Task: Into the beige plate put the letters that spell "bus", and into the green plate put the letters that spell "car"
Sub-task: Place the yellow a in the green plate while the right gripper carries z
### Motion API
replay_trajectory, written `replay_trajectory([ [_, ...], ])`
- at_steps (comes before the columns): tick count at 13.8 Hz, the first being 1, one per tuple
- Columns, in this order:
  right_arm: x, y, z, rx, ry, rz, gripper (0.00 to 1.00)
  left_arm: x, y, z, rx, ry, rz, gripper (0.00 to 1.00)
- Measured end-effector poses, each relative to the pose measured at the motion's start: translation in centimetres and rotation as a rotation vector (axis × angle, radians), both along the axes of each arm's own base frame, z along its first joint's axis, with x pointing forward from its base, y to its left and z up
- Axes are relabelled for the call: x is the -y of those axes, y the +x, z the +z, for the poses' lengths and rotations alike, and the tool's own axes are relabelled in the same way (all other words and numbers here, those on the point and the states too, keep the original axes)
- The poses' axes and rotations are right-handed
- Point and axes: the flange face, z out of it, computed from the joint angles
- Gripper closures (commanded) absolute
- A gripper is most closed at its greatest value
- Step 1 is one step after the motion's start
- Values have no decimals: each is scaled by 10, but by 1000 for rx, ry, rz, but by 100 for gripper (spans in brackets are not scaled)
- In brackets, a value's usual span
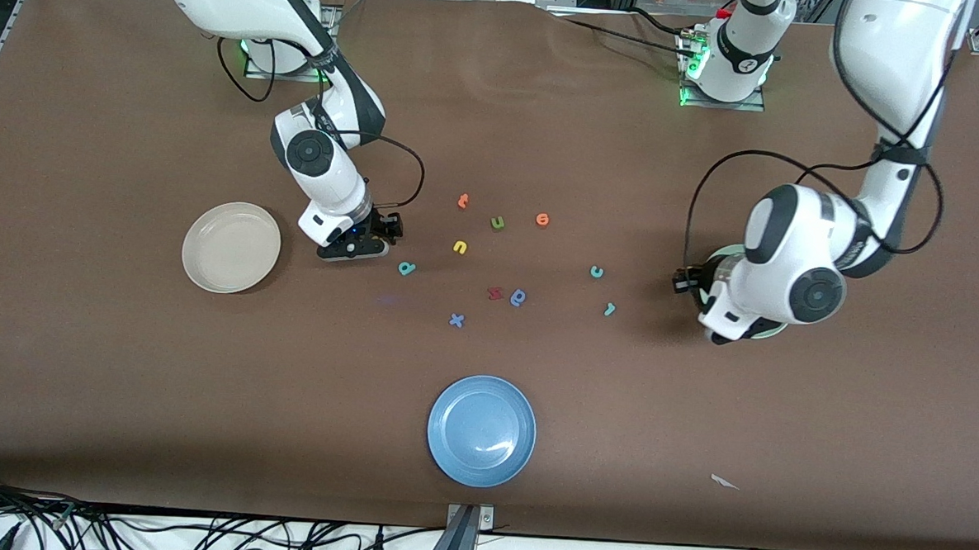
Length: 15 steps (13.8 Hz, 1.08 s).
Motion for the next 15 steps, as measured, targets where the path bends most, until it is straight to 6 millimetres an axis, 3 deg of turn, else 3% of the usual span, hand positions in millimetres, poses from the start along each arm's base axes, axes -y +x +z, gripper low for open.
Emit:
replay_trajectory([
  [5, 0, 0, 1, 3, 1, 1, 66, -48, -4, -16, -29, 35, -77, 84],
  [11, 0, 1, 2, 6, 1, 3, 79, -80, -4, -27, -47, 12, -75, 81],
  [12, 0, 1, 2, 7, 1, 3, 79, -81, -5, -30, -52, 10, -77, 67],
  [14, 0, 1, 2, 7, 1, 4, 79, -81, -6, -36, -62, 7, -80, 13],
  [15, -1, 1, 2, 8, 0, 10, 79, -81, -6, -38, -65, 7, -80, 0],
])
